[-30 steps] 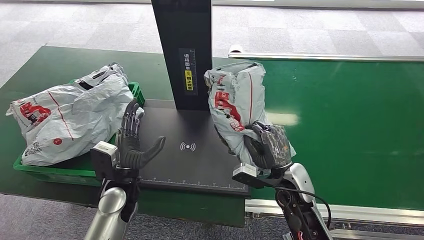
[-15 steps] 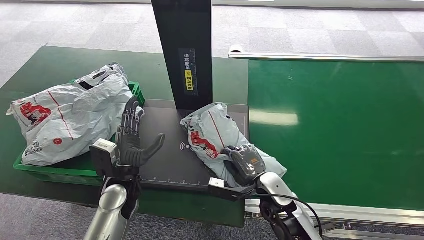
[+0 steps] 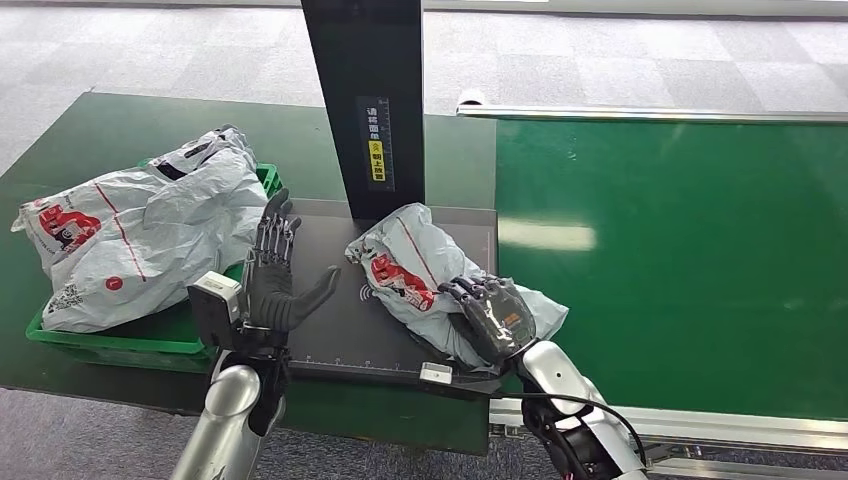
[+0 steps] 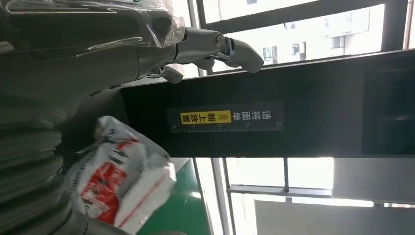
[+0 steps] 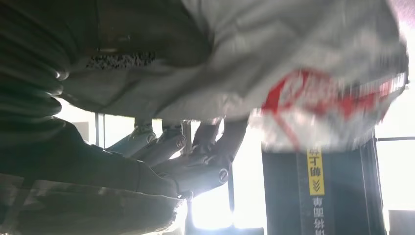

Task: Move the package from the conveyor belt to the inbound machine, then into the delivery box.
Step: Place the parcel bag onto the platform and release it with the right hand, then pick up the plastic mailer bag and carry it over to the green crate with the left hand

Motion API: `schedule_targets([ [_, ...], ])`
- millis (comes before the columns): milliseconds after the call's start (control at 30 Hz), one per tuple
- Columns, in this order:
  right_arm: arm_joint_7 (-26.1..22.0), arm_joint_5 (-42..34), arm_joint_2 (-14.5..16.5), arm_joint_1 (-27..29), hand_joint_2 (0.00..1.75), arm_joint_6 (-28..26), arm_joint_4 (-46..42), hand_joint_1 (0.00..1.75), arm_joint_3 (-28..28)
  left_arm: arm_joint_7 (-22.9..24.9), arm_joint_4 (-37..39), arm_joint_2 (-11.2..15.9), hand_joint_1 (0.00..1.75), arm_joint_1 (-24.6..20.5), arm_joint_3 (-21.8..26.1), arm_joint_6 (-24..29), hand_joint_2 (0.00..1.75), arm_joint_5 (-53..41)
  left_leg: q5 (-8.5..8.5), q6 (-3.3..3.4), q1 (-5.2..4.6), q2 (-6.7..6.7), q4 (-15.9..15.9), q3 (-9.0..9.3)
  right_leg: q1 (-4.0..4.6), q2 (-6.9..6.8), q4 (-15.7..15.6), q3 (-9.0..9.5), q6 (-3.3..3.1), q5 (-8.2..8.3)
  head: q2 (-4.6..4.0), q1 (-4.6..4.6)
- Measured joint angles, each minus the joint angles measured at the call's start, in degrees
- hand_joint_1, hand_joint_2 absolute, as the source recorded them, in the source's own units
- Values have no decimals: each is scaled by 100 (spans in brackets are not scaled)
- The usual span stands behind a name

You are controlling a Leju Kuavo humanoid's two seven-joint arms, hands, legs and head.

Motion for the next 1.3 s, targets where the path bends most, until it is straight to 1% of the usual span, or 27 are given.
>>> schedule_targets([
  [133,-25,5,-5,4,175,-41,0,7,-62,0,4,-2,0,-10,-26,-1,175,0,0,0,0,0,0,0,0,0,0,0,0,0,0,0],
  [267,-41,5,-5,4,175,-50,0,0,-88,0,9,-4,0,-12,-28,-3,175,1,0,0,0,0,0,1,0,0,0,0,0,0,0,0],
  [333,-91,-18,-5,9,175,-130,0,0,-96,0,14,-4,0,-14,-29,-12,175,4,0,0,0,0,0,1,0,0,0,0,0,0,0,0],
  [400,-271,-150,-4,32,175,-313,-8,0,-114,0,18,-4,0,-18,-31,-40,175,7,0,0,0,0,0,1,0,0,0,0,0,0,0,0],
  [467,-594,-489,-3,82,175,-497,-59,0,-153,0,32,-4,0,-34,-36,-66,175,12,0,0,0,0,0,0,0,0,0,0,0,0,0,0],
  [567,-1009,-1180,-3,172,175,-489,-234,0,-237,0,65,-4,0,-72,-44,-80,175,17,0,0,0,0,0,-1,0,0,0,0,0,0,0,0],
  [633,-1221,-1708,-5,235,175,-276,-390,0,-309,-1,93,-2,0,-95,-54,-92,175,26,0,0,0,0,0,0,0,0,0,0,0,0,0,0],
  [700,-1532,-2511,-4,324,175,184,-589,0,-407,-6,125,2,0,-113,-65,-101,175,50,0,0,0,-1,0,-1,0,0,0,0,0,0,0,1],
  [767,-1848,-3794,11,432,175,1053,-866,0,-569,-21,166,6,0,-131,-76,-109,175,72,0,0,0,-1,0,0,0,0,0,0,0,0,0,0],
  [800,-1914,-4493,23,483,175,1544,-1018,0,-679,-33,192,8,0,-141,-88,-118,175,76,0,0,0,-1,0,0,0,0,0,0,0,0,0,0],
  [867,-1802,-5640,51,562,175,2328,-1270,0,-943,-65,251,18,0,-158,-138,-150,175,74,0,0,0,-1,0,0,0,0,0,0,0,0,0,-1],
  [967,-1444,-6725,76,614,175,2922,-1418,0,-1395,-128,330,44,0,-168,-265,-220,175,-21,0,0,-1,-2,0,-1,-1,0,0,0,0,0,0,-1],
  [1033,-1318,-7145,88,625,175,3056,-1425,0,-1674,-149,393,55,0,-198,-373,-271,175,-131,0,0,-1,-2,1,-1,-1,0,-1,0,0,0,0,0],
  [1167,-1334,-7341,141,626,175,2846,-1463,0,-2069,-134,759,4,0,-485,-678,-206,175,-545,0,1,-1,-4,2,-1,-2,-1,-1,1,0,1,0,0],
  [1233,-1332,-7399,187,626,175,2703,-1526,0,-2171,-110,1024,-62,0,-696,-851,11,175,-832,0,1,-1,-2,2,0,-2,0,-1,1,0,1,0,0],
  [1300,-1305,-7421,236,624,175,2497,-1575,0,-2232,-66,1332,-147,0,-927,-993,345,175,-1115,0,1,-1,-1,2,1,-1,0,-1,1,0,2,0,-1],
])
